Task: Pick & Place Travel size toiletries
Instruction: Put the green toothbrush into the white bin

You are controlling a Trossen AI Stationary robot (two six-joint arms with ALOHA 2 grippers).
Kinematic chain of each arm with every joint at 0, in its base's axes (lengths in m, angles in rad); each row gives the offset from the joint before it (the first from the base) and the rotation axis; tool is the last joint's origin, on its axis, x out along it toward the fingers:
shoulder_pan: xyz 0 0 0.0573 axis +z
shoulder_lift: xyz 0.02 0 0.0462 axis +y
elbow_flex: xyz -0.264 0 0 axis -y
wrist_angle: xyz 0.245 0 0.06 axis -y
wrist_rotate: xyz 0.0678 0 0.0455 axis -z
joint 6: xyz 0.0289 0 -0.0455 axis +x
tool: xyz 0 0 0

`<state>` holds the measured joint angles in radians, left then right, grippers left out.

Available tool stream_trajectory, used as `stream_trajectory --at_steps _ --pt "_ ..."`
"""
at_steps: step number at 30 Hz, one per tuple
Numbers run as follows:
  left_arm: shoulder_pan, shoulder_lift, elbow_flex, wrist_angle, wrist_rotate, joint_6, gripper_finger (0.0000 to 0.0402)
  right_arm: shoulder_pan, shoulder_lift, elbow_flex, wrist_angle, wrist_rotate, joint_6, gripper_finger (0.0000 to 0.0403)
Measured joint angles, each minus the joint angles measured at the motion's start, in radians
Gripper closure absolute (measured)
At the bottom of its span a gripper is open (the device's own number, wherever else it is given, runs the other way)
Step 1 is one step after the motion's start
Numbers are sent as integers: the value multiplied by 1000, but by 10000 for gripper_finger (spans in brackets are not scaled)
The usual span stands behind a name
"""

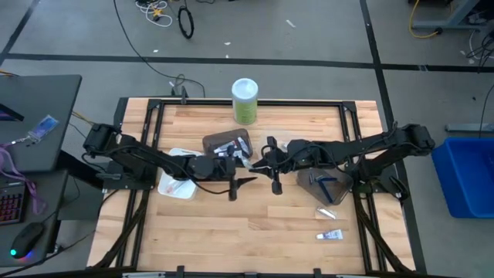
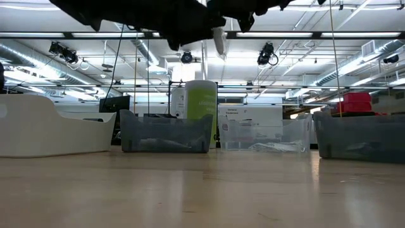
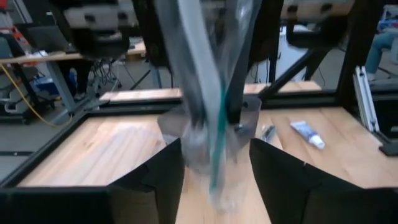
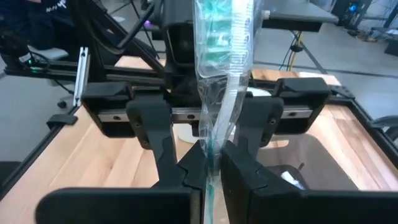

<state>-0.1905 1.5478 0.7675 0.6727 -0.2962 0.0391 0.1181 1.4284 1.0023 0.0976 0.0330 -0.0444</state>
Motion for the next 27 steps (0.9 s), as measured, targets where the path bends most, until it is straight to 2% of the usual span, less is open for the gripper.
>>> stream_trajectory --at_steps 3,12,18,22,27 --pt "2 7 19 3 -4 3 241 0 0 0 7 0 2 368" --pt "3 8 24 -67 -77 -56 371 -2 0 -1 -4 26 14 367" --pt "4 8 24 -108 -119 -93 372 -2 1 -1 -47 107 96 345" --pt "3 9 22 -118 -162 -112 356 -2 0 -1 -89 150 115 315" --pt "2 -12 22 -178 -233 -136 372 -2 0 -1 -118 204 119 284"
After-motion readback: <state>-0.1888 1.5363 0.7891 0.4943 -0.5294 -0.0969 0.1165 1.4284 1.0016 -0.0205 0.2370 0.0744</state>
